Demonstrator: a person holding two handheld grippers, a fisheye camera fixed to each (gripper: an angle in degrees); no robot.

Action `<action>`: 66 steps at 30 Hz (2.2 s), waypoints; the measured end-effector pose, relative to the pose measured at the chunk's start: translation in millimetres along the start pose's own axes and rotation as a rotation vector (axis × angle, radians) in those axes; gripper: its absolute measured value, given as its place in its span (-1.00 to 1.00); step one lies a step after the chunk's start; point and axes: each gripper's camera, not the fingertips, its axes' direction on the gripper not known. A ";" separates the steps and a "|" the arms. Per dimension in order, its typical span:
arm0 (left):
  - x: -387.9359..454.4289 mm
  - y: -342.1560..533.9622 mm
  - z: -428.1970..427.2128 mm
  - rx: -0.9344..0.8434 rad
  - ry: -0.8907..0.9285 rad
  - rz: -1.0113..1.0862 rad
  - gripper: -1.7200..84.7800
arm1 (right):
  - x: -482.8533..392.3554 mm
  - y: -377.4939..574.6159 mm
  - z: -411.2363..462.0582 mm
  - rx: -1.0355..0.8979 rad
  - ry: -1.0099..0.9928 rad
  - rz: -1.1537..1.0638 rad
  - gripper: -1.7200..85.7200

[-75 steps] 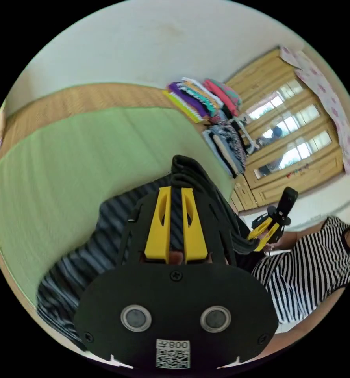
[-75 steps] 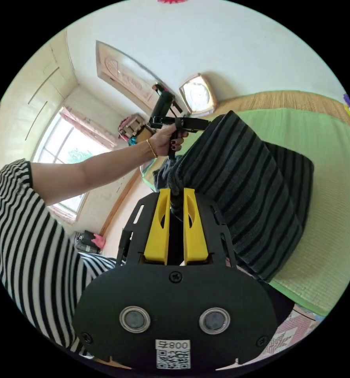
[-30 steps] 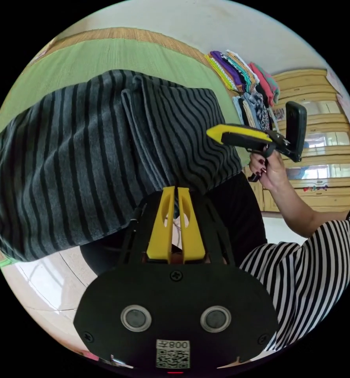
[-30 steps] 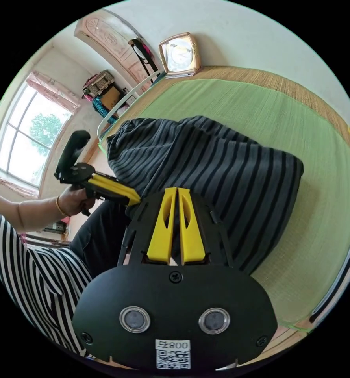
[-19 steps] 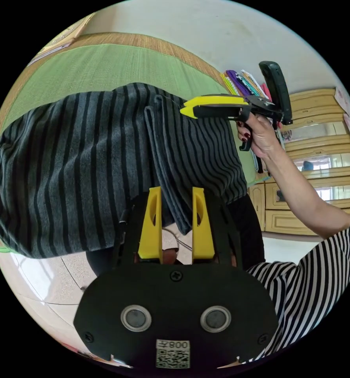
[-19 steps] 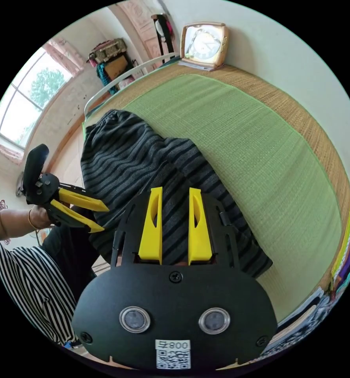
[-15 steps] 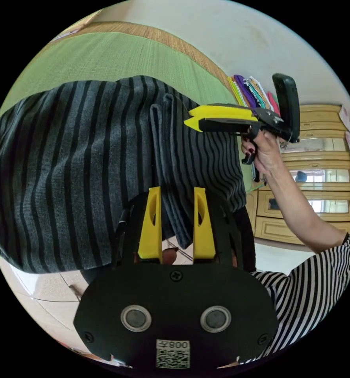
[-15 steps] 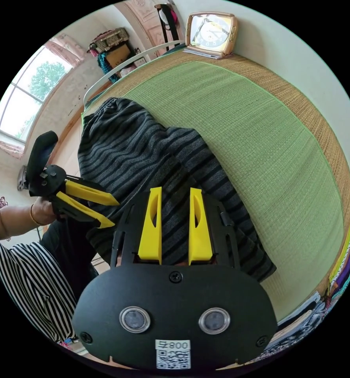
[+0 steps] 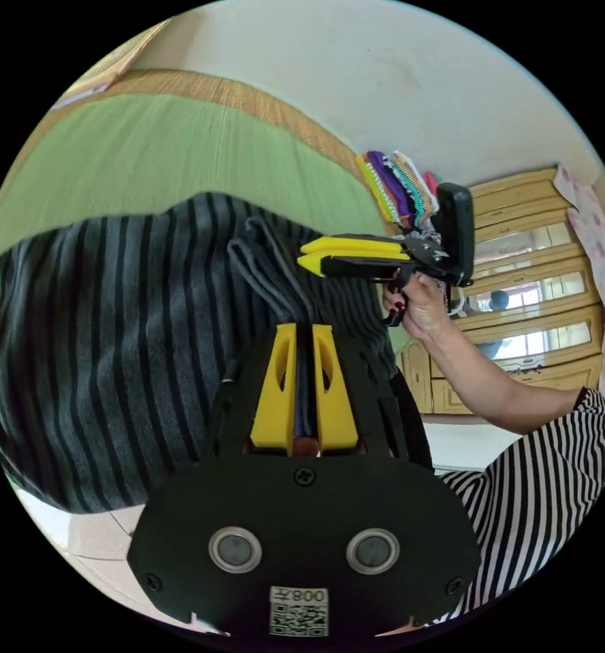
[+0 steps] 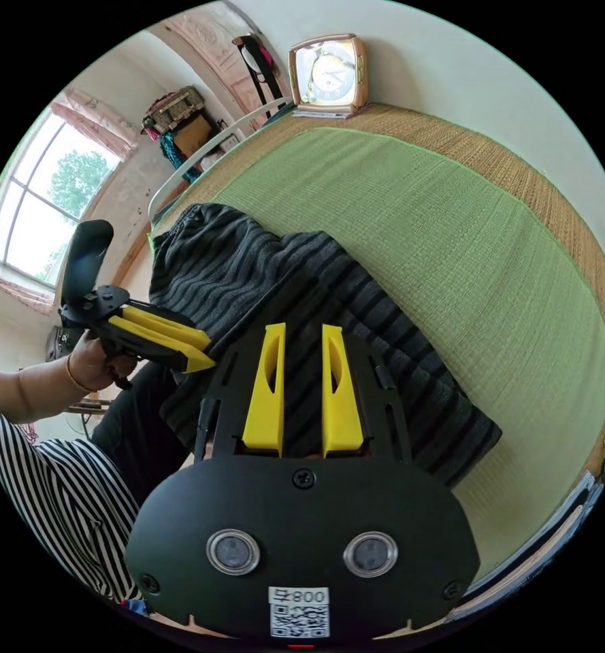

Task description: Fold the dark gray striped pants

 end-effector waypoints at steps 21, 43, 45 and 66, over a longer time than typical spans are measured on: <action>-8.3 30.7 82.4 -0.150 -0.078 -0.031 -0.95 | 65.7 9.9 -4.4 -0.136 -0.028 0.063 -0.88; 79.8 63.5 156.4 -0.103 -0.100 0.200 -0.90 | 118.1 253.4 -159.1 -0.009 -0.206 0.250 -0.95; 95.0 64.1 170.6 -0.109 -0.107 0.250 -0.86 | 133.2 283.2 -172.1 0.001 -0.182 0.322 -0.95; 232.1 98.9 345.9 -0.291 -0.498 0.740 -0.85 | 289.5 471.3 -297.9 0.351 -0.454 0.769 -0.71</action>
